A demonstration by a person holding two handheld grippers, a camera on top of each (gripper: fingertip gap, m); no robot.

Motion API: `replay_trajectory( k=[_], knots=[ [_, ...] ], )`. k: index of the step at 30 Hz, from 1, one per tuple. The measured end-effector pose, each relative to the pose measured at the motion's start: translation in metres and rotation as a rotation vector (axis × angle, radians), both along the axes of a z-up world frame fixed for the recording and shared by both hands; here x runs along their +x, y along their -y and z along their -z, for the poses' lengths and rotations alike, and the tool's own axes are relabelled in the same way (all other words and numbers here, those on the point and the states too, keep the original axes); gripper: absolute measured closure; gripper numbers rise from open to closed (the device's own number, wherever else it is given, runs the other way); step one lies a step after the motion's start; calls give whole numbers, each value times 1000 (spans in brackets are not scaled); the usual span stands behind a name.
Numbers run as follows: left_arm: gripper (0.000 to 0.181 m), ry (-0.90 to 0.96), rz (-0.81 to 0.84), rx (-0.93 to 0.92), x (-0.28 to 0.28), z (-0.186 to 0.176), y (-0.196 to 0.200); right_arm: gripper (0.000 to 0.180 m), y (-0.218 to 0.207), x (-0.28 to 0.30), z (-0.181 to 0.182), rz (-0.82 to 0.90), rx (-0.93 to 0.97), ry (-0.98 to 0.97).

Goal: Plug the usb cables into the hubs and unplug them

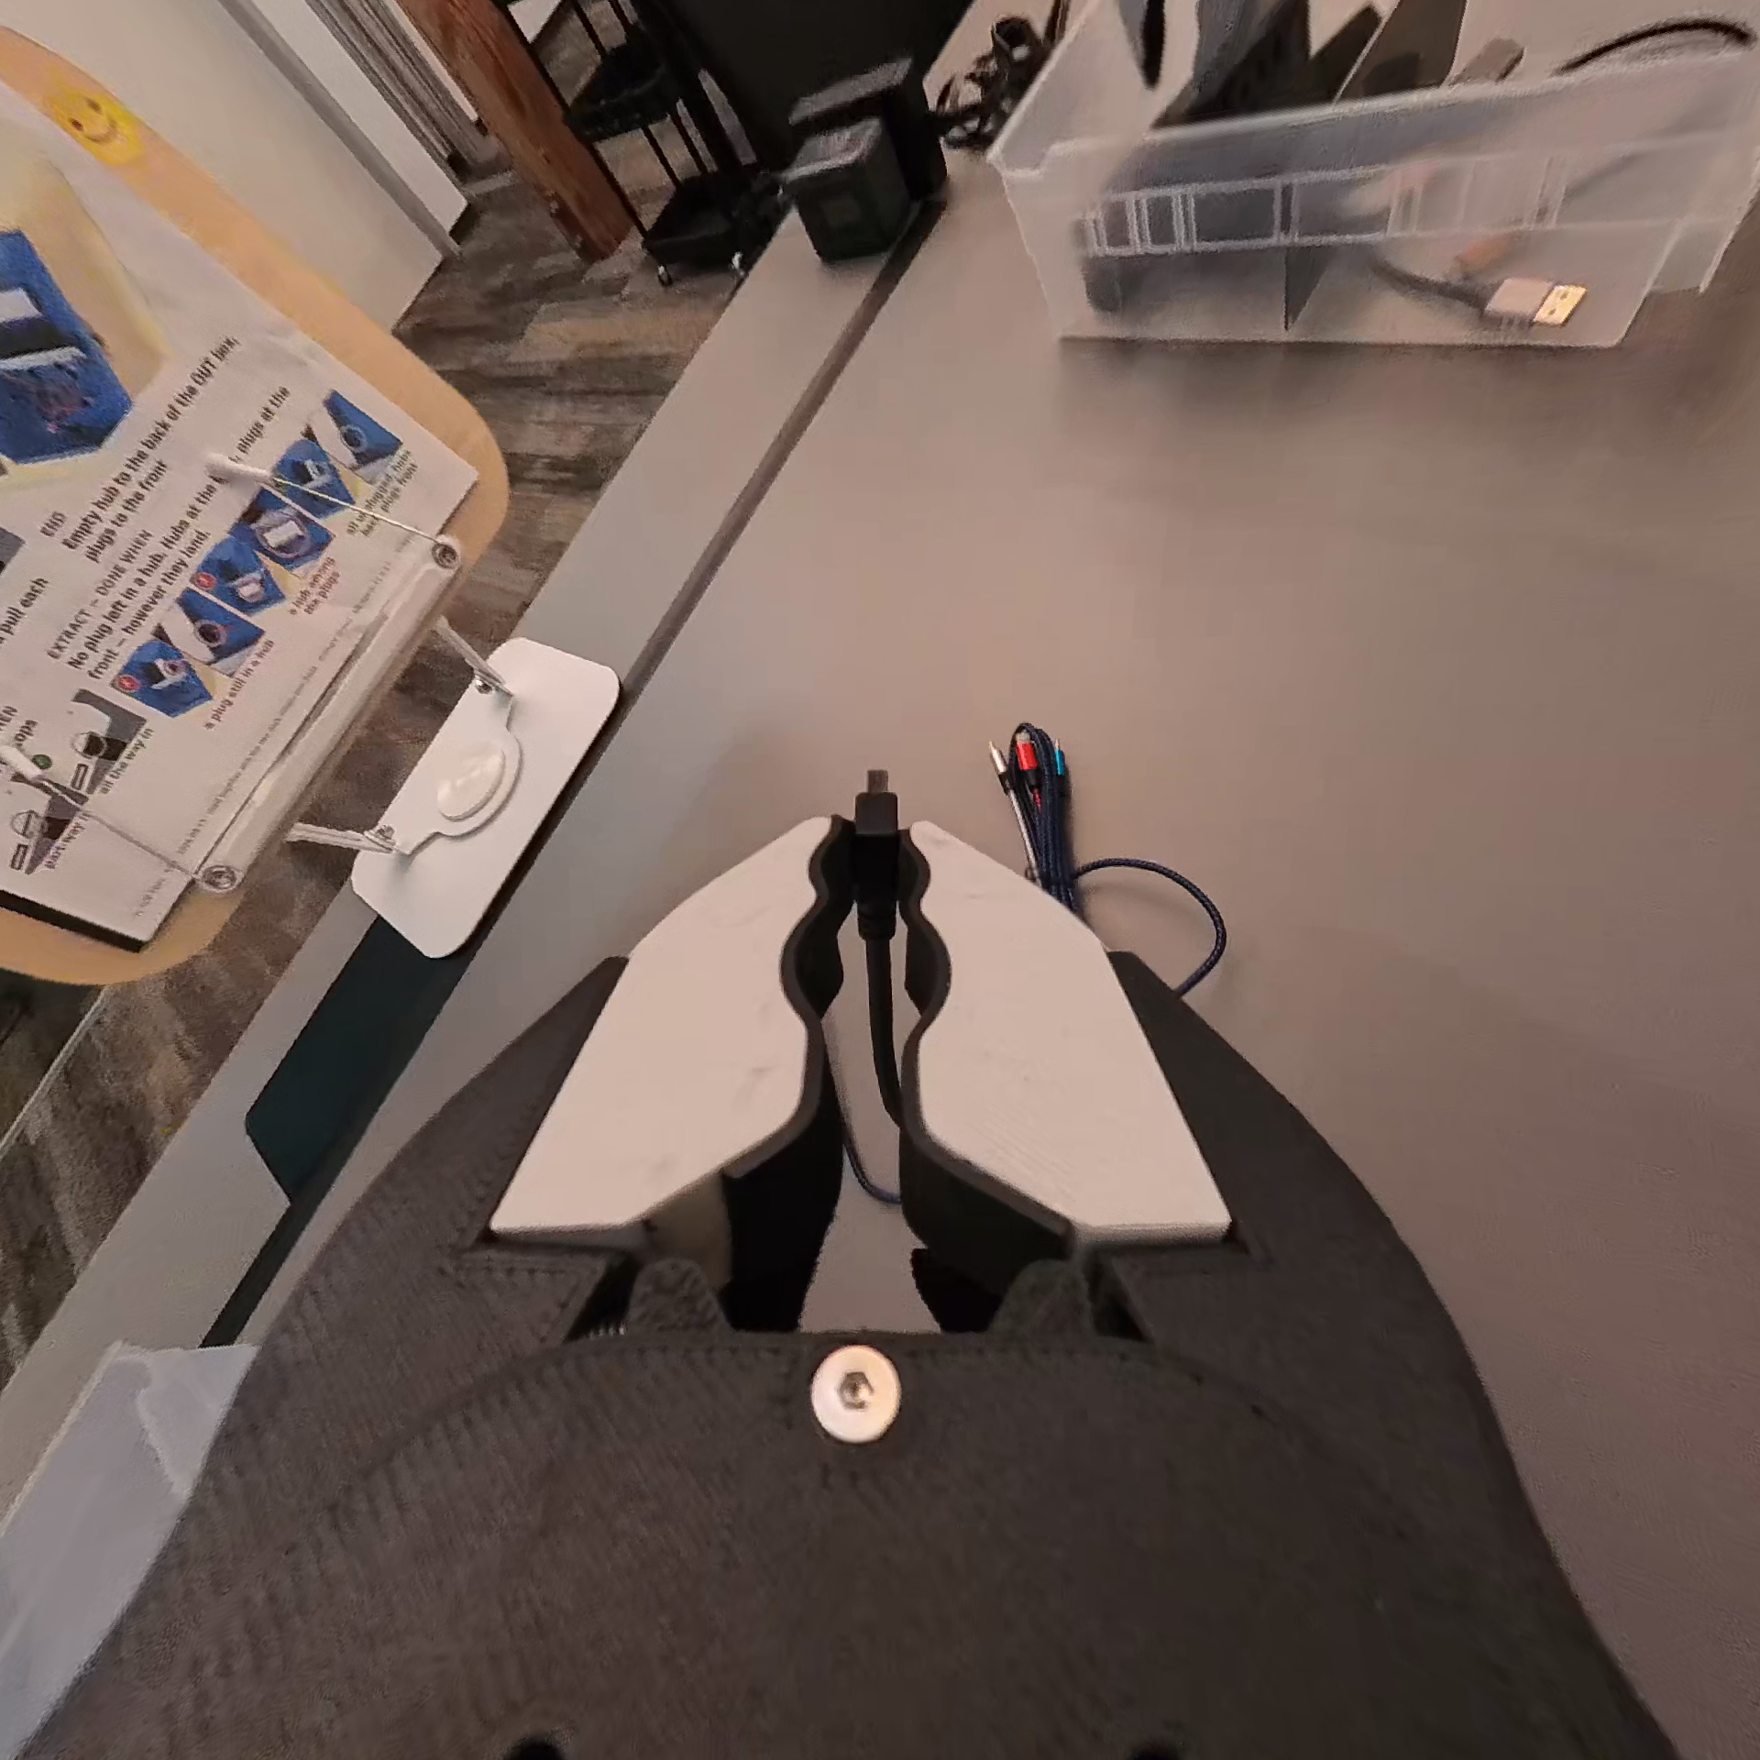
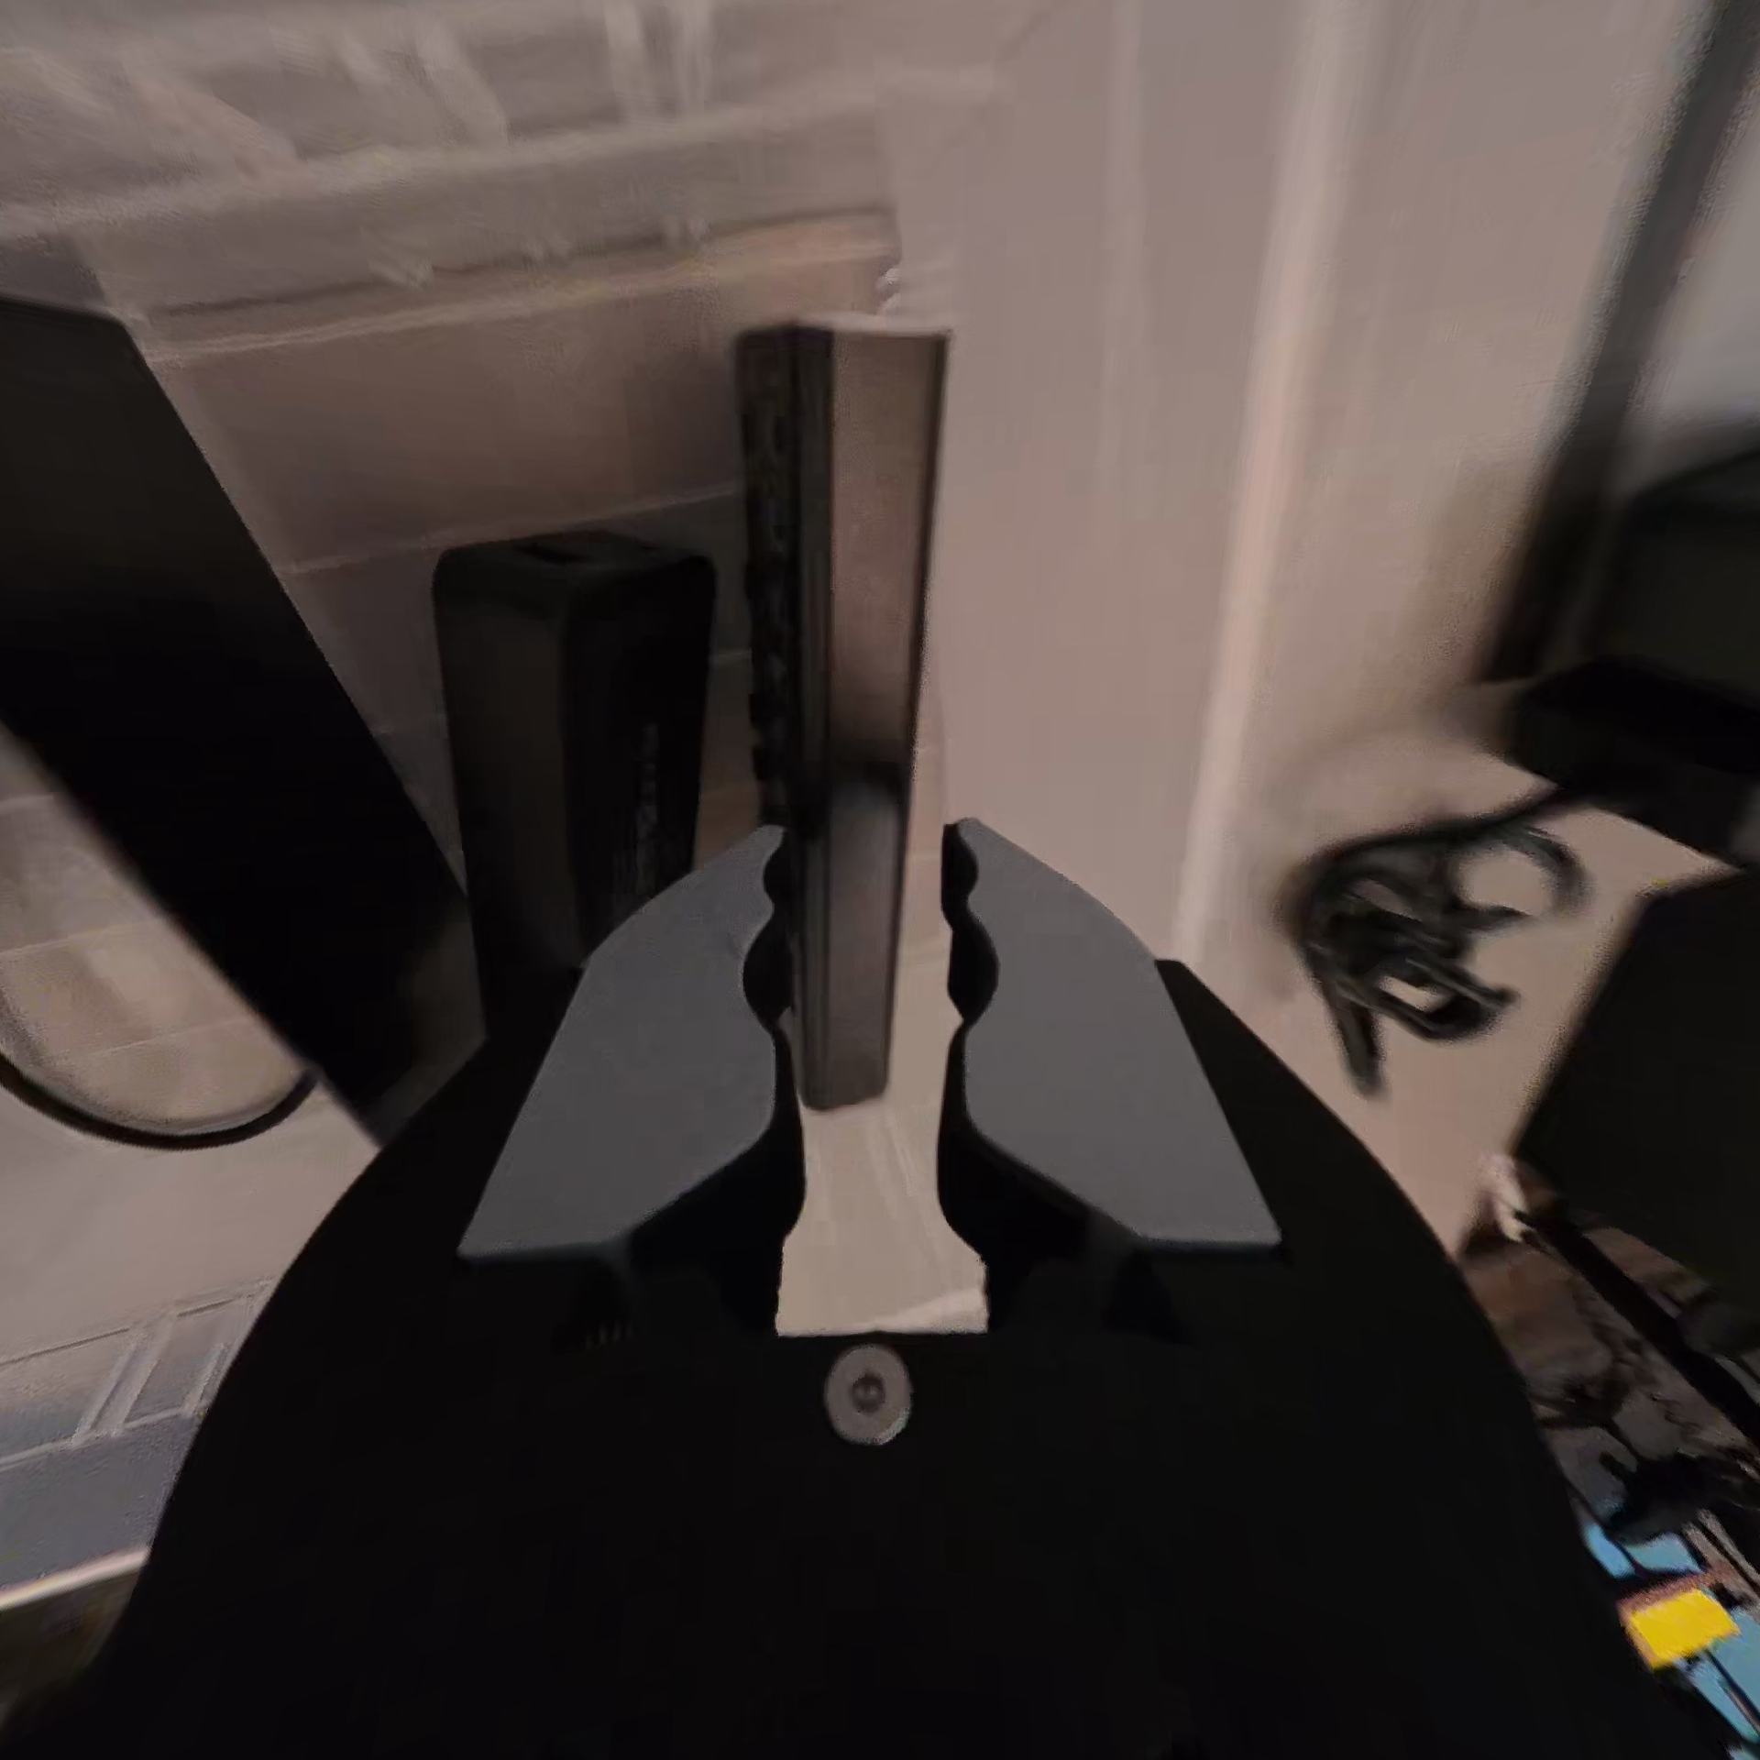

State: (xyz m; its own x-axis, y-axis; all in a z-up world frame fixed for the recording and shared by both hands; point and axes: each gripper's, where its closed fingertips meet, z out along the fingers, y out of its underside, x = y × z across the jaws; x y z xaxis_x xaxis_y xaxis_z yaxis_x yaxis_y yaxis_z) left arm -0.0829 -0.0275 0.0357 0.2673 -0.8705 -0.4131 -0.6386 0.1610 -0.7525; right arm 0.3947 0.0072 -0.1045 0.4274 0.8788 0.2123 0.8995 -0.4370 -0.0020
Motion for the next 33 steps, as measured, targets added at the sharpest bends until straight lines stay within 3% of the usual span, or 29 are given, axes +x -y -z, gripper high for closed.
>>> replay_trajectory(
  k=[1, 4, 7, 9, 11, 15, 21, 24, 26, 27, 29, 32, 33],
  knots=[
    [174, 21, 9, -9, 0, -6, 0, 151, -5, -4, -23, -3, 90, -7],
    [174, 121, 65, -45, 4, -30, 6, 148, -16, -57, -113, -48, 454, -137],
    [174, 222, 128, -71, 14, -57, 11, 146, 1, -190, -203, -151, 755, -645],
    [174, 278, 189, -99, 25, -73, 19, 147, 38, -285, -238, -247, 718, -1080],
    [174, 309, 237, -110, 36, -85, 28, 149, 69, -359, -239, -350, 565, -1303],
    [174, 311, 285, -80, 44, -102, 47, 148, 75, -439, -200, -402, 406, -1262],
    [174, 370, 321, -84, 35, -117, 67, 151, 77, -479, -196, -412, 363, -1311],
    [174, 396, 319, -73, 29, -121, 69, 175, 86, -489, -196, -468, 319, -1324],
    [174, 441, 316, -69, 24, -126, 70, 175, 87, -489, -198, -471, 329, -1328],
    [169, 474, 293, -56, 20, -129, 68, 175, 86, -486, -199, -450, 334, -1317],
    [137, 492, 237, -60, 6, -128, 62, 175, 85, -464, -203, -403, 343, -1277],
    [135, 382, 199, -128, -21, -94, 58, 175, 79, -377, -213, -306, 429, -1108],
    [136, 330, 181, -141, -30, -76, 56, 175, 83, -336, -205, -261, 367, -1016]
  ],
)
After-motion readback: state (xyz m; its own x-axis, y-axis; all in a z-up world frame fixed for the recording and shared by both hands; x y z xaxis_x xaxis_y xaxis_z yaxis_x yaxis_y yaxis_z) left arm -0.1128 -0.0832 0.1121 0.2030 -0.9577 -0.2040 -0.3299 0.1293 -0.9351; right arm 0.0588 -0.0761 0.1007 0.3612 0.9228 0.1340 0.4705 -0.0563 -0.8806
